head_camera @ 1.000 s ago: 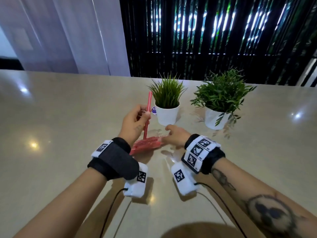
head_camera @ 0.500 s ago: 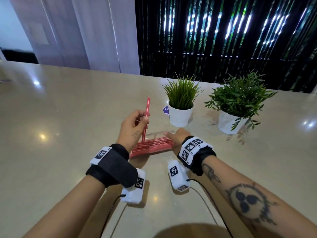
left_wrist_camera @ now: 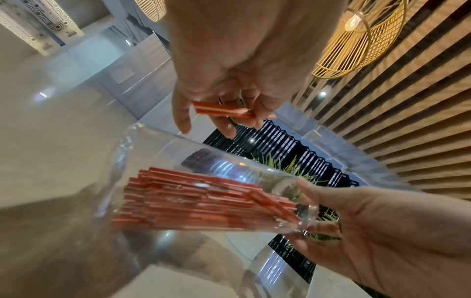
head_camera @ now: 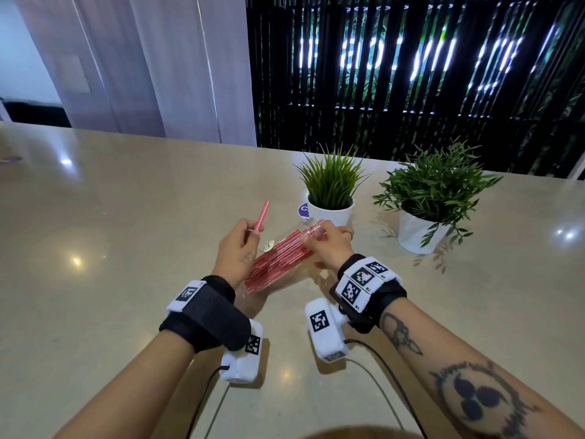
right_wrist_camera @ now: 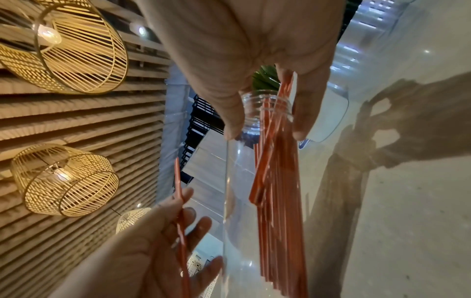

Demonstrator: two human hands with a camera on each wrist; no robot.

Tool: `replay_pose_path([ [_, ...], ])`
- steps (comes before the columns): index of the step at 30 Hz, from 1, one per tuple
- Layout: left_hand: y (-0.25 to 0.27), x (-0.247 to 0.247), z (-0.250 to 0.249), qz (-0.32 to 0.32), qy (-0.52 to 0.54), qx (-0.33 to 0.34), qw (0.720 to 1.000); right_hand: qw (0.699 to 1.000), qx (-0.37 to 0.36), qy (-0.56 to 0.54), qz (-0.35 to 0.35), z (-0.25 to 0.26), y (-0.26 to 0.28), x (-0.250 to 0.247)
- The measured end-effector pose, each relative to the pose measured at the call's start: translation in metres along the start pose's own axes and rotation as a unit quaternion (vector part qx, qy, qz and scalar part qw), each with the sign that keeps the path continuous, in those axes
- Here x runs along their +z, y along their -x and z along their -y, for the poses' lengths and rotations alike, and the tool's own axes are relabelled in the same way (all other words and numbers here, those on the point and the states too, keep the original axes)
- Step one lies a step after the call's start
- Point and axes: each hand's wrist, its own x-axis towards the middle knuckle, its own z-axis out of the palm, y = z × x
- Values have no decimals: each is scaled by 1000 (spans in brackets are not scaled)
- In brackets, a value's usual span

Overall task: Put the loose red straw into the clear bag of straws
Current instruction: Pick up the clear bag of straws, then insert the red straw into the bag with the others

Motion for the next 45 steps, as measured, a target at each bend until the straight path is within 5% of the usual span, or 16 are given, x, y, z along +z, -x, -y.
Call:
replay_pose_path([
  [9, 2, 3, 4, 21, -14, 16, 1000, 990, -124, 49, -44, 7, 3, 4],
  [23, 7, 7, 12, -8, 66, 12, 998, 966, -221, 105, -90, 21, 11, 2],
  [29, 9, 14, 14, 20, 103, -3, 995, 975, -203, 4, -90, 20, 10, -7],
  [38, 10, 31, -3, 66, 125, -3, 990, 986, -104, -120, 44, 7, 1, -11],
  [45, 8, 41, -22, 26, 186, 23, 982, 979, -112, -162, -58, 19, 7, -63],
])
